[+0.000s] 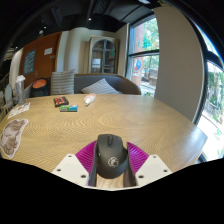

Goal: Arrange mouse

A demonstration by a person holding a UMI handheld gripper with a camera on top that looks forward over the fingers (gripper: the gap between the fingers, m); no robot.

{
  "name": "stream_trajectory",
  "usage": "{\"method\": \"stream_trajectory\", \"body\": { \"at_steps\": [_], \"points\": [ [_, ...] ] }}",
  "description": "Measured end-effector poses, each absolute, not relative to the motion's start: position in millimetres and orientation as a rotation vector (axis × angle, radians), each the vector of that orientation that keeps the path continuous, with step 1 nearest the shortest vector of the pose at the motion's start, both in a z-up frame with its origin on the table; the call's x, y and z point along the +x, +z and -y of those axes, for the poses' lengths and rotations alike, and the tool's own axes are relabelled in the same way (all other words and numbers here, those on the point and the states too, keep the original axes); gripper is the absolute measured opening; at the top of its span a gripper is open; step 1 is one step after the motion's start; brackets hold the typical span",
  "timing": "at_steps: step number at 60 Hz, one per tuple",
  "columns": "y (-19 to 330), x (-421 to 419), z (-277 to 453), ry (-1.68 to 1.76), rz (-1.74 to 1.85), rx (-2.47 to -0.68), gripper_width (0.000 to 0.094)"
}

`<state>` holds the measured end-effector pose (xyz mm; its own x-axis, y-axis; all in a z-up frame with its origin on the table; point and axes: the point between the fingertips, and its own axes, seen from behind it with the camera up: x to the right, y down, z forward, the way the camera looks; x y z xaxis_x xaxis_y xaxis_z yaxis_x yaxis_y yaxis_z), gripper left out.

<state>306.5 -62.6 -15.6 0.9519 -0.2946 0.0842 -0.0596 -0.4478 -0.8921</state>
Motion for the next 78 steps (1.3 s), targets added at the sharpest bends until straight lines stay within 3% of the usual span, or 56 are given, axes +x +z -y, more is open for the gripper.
{"method": "stream_trajectory", "body": {
  "at_steps": [16,22,28,33,38,44,51,55,65,72,78],
  "points": [
    [-1.7,286.8,66.2,-0.275,-0.253,-2.019,0.0427],
    [60.2,250.4,66.7,-0.283,-0.211,-1.905,0.0421],
    [120.4,160.4,54.3,-0.193,-0.127,-1.837,0.042],
    [139.8,70.5,43.9,-0.096,-0.061,-1.827,0.0419],
    [127.8,-7.9,27.6,-0.052,0.004,-1.856,0.0419],
    [71.8,-74.3,15.8,-0.039,0.062,-1.94,0.0418],
    [7.8,-101.4,8.0,-0.078,0.116,-2.076,0.0418],
    [-7.9,-109.3,9.5,-0.073,0.12,-2.119,0.0426],
    [-8.7,-108.1,11.7,-0.074,0.157,-2.131,0.055],
    [-3.9,-112.3,26.0,0.055,0.158,-2.132,0.0858],
    [16.2,-103.2,51.5,0.133,0.169,-2.073,0.0853]
  ]
}}
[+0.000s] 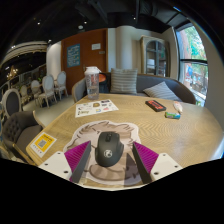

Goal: Arrange mouse

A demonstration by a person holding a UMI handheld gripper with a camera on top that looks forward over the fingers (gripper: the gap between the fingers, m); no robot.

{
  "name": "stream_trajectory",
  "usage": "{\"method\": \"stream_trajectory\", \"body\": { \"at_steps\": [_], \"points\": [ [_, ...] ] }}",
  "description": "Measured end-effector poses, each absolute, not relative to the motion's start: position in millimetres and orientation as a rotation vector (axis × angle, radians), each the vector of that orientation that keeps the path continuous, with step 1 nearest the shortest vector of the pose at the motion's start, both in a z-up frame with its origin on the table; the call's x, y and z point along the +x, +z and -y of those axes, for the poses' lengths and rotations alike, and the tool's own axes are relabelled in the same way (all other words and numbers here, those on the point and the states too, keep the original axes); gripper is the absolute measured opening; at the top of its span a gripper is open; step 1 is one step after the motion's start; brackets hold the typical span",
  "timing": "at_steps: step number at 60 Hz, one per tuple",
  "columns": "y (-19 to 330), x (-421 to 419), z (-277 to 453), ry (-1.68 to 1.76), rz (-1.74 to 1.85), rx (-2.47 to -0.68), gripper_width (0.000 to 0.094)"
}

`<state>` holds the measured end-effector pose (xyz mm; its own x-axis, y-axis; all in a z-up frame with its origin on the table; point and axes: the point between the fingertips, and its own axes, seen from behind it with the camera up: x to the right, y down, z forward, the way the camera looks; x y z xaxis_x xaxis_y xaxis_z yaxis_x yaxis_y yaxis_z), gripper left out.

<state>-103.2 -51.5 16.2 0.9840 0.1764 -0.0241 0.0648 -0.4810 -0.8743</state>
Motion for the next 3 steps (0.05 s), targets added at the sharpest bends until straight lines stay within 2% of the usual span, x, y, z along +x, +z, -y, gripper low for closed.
{"method": "stream_trajectory", "body": {
  "at_steps": [3],
  "points": [
    [26.1,-92.1,69.2,0.159,0.182,-2.036,0.0857]
  ]
}}
